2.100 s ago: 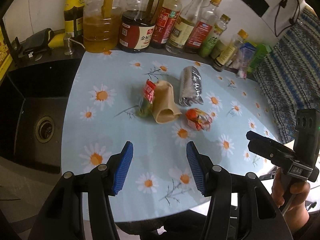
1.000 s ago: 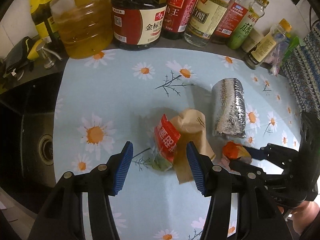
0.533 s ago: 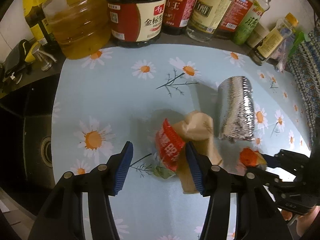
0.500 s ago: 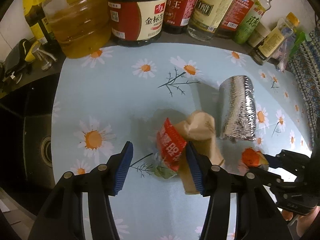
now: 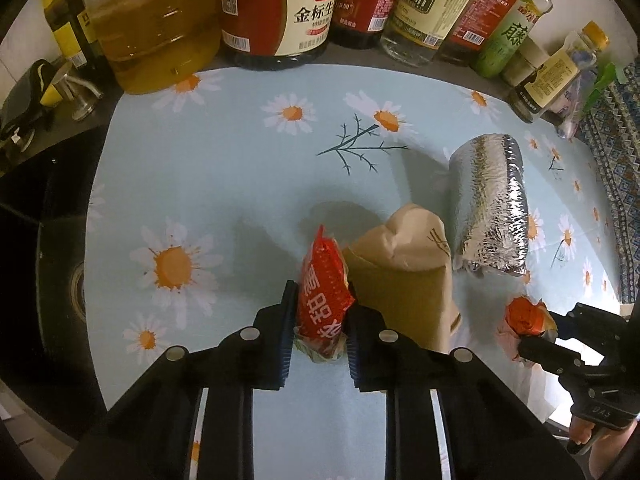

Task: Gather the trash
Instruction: 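Grasp the red snack wrapper with the left tool while the right tool grasps the orange-red wrapper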

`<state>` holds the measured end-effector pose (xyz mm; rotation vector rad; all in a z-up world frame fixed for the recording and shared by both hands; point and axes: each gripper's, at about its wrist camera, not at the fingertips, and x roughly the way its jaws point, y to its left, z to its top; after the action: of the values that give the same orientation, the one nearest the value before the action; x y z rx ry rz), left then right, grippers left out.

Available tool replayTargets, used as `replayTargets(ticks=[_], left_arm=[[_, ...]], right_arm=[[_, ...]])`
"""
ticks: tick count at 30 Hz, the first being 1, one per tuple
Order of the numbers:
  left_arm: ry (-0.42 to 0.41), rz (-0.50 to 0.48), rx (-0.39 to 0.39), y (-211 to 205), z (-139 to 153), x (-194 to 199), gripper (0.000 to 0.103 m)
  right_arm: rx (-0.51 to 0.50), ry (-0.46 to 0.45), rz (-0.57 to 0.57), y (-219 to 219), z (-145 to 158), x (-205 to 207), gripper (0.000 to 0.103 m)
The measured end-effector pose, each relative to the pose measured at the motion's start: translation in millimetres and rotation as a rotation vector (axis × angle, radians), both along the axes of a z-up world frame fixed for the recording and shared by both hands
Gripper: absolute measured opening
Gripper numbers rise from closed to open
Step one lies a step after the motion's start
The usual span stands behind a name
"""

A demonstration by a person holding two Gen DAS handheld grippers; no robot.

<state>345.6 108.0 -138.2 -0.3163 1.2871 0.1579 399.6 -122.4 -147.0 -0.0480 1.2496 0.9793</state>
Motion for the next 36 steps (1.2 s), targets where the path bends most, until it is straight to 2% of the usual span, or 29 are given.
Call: replayTargets(ticks=[6, 15, 36], left_arm=[[-0.027, -0.003, 0.004, -1.9, 11.6, -6.2, 0.020], [-0.072, -0.018, 0.005, -10.1, 32.9, -36.3, 0.020], [-0.144, -0.026, -0.065, -44.6, 43.7, -148.5, 0.020]], right_arm=[[0.003, -0.015, -0.002, -1.3, 6.2, -7.9, 0.034], [0.004, -0.044, -0.006, -6.7, 20.0, -29.2, 0.034], [0.009, -0.095, 0.011, -14.8, 44.9, -121.6, 0.034]])
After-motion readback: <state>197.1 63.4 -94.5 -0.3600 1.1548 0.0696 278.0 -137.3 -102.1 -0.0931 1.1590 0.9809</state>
